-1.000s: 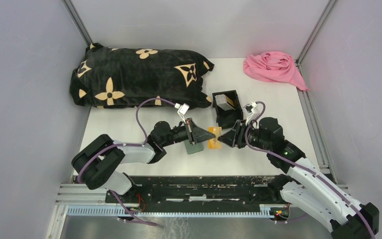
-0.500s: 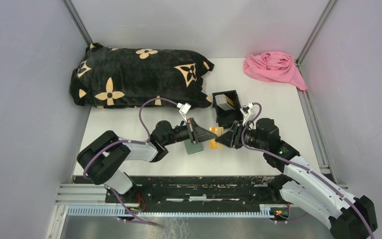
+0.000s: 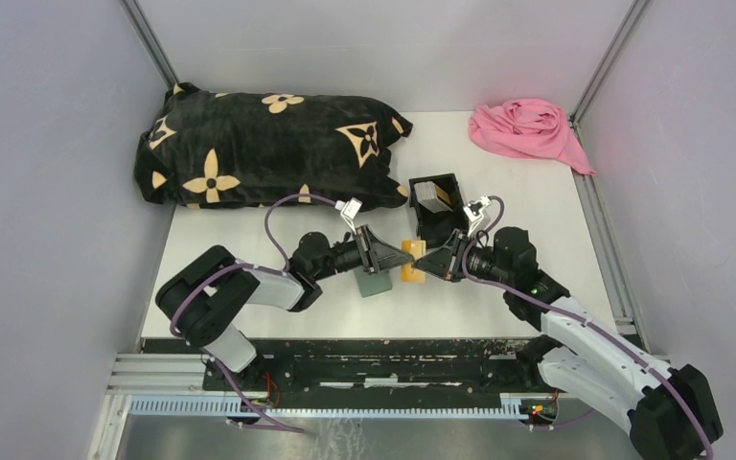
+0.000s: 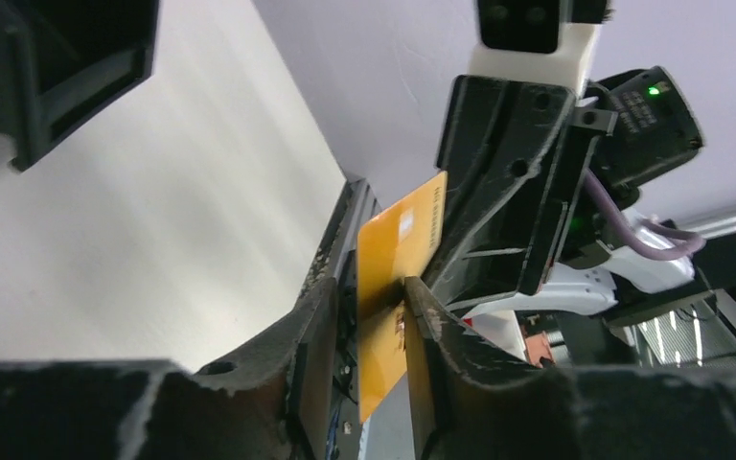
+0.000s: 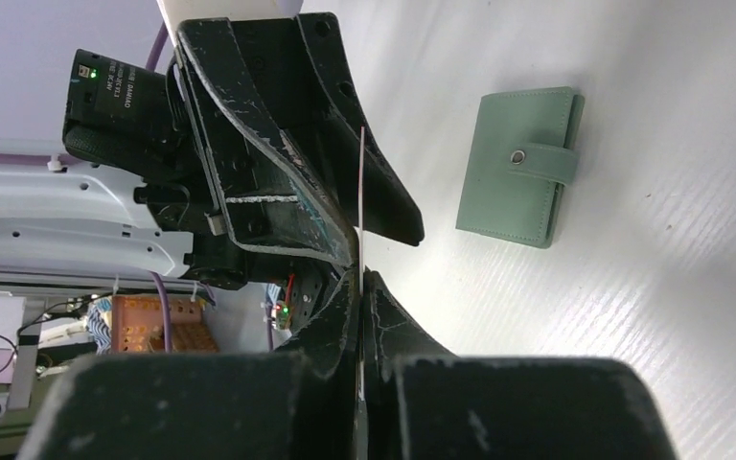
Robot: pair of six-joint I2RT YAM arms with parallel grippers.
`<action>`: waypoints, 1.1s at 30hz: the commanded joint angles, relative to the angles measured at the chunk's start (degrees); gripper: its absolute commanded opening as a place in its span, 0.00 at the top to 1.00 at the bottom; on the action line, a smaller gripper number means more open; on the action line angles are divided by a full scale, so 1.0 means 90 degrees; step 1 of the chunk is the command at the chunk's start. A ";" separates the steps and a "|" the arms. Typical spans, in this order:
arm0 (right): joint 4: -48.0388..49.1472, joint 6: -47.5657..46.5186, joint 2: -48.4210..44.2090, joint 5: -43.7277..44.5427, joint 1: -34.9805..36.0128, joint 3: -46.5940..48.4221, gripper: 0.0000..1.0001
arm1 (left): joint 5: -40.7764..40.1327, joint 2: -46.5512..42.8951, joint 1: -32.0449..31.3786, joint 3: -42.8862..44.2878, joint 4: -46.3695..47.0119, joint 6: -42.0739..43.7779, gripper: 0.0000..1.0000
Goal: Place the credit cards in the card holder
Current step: Pick up the credit card from the storage box, then open the card holder at the center of the board.
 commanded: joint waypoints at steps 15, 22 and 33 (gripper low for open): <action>-0.3375 -0.3019 0.1874 0.2460 0.1402 0.3358 0.99 | -0.3985 -0.2156 0.0122 -0.0564 -0.5334 0.1272 0.58; -0.4276 -0.3261 0.3481 0.3345 0.2061 0.4520 0.99 | -0.4495 -0.2374 0.0108 -0.1086 -0.5316 0.1204 0.75; -0.4607 -0.3199 0.4989 0.3881 0.2663 0.5402 0.99 | -0.4637 -0.2134 0.0125 -0.1355 -0.4990 0.1147 0.79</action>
